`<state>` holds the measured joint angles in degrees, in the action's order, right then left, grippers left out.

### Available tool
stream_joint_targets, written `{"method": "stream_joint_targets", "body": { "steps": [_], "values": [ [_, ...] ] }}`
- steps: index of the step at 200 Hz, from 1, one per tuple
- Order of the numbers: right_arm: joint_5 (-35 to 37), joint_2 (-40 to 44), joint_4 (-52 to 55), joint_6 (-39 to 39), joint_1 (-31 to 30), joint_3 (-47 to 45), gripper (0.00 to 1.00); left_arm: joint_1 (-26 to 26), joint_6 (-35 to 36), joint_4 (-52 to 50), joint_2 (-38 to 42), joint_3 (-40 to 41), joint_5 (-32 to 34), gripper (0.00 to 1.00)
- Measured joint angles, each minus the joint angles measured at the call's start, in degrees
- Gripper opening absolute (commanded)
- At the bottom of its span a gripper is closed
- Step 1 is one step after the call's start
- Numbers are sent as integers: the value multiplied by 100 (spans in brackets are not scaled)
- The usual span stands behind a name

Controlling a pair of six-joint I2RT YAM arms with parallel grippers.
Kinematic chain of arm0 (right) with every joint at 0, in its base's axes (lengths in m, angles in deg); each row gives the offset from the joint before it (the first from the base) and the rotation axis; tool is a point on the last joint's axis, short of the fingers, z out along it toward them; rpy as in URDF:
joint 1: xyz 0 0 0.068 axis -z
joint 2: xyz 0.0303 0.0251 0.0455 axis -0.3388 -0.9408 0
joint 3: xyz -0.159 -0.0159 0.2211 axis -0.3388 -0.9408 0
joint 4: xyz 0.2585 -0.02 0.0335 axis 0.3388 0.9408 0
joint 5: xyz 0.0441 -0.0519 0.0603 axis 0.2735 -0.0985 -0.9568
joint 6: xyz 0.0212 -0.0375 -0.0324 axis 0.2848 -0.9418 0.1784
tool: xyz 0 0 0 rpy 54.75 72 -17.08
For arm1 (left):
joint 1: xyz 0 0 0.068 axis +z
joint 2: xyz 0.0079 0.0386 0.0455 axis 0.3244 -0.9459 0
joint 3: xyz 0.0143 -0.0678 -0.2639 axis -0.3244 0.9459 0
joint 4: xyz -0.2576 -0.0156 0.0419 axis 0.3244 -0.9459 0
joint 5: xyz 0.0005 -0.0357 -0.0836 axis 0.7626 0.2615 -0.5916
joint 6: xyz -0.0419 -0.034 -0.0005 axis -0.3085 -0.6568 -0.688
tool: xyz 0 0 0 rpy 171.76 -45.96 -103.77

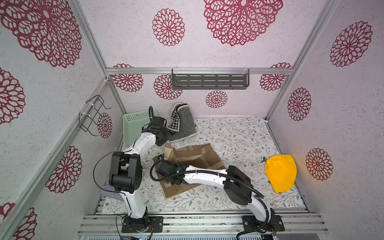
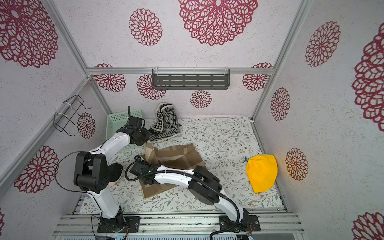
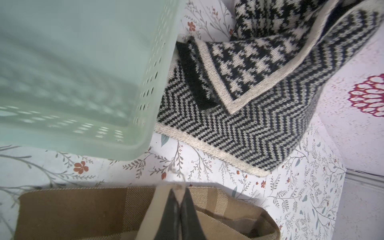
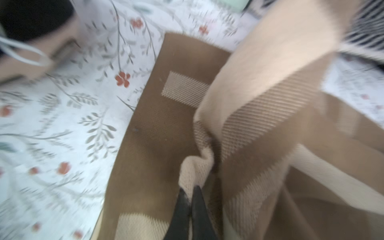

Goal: Roll up the scarf and place it into the basket
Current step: Fold the scarf at the center of the board.

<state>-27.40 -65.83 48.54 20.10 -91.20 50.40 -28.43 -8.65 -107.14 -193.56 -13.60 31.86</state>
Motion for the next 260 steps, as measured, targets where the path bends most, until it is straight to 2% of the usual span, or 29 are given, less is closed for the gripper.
{"method": "stream_joint_targets", "body": {
  "steps": [39,67,99,124,172,187,211,260],
  "values": [
    [592,1902,-164,61,9,-1172,0,-179,-9,-249,249,-455,74,0],
    [1285,3257,55,164,195,-1808,0,-621,-55,-297,361,-1270,258,0],
    [1687,4798,229,269,1241,-2695,0,-1316,-184,118,199,-2500,361,0],
    [2022,5724,435,256,2168,-3158,0,-1777,-391,855,-511,-3683,315,0],
    [2420,6837,702,85,3440,-3294,0,-2271,-1093,2286,-2933,-5904,-201,0],
    [2490,7099,807,-2,3858,-3314,0,-2406,-1307,2549,-3558,-6365,-326,0],
    [2583,7316,966,-157,4450,-3386,0,-2627,-1622,2885,-4006,-6398,-433,0],
    [2778,7289,1274,-409,5617,-3327,0,-2874,-2162,3620,-4253,-6347,-704,0]
  ]
}}
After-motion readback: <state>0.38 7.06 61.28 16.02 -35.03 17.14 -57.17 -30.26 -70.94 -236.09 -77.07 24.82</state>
